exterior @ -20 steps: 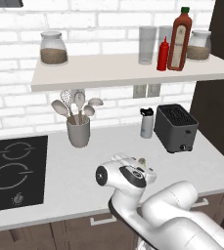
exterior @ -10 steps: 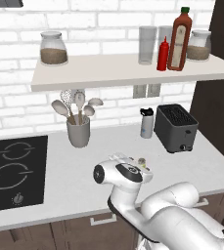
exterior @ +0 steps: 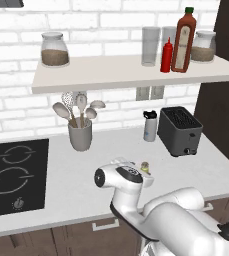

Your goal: Put the shaker and condiment bottle from the counter next to their counterparts in the cabinet.

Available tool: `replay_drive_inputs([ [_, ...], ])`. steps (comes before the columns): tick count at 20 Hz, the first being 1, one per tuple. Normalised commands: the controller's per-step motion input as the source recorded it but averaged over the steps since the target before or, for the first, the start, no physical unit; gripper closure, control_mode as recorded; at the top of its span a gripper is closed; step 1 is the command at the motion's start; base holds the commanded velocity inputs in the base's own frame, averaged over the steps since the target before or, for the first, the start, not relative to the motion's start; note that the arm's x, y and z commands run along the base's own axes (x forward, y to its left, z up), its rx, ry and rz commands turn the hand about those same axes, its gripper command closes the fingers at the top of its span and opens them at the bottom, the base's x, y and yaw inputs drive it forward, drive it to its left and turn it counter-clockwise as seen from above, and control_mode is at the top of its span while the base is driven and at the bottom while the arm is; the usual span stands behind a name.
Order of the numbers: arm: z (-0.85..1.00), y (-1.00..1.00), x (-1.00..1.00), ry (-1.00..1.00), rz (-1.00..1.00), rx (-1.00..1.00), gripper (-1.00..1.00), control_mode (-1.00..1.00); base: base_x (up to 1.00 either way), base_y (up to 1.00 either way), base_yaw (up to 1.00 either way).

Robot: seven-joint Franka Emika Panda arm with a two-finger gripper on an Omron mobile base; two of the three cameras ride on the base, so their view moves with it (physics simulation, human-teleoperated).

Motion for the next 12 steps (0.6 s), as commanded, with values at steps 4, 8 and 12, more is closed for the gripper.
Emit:
replay_drive_inputs([
  [4,-0.14,-0.11,0.03,0.00,0.00,0.01,-1.00,-1.00,0.00,0.00,0.00],
  [8,-0.09,-0.09,0.05,0.00,0.00,0.02,-1.00,-1.00,0.00,0.00,0.00],
  [12,-0.06,-0.09,0.10,0.00,0.00,0.02,-1.00,-1.00,0.00,0.00,0.00],
])
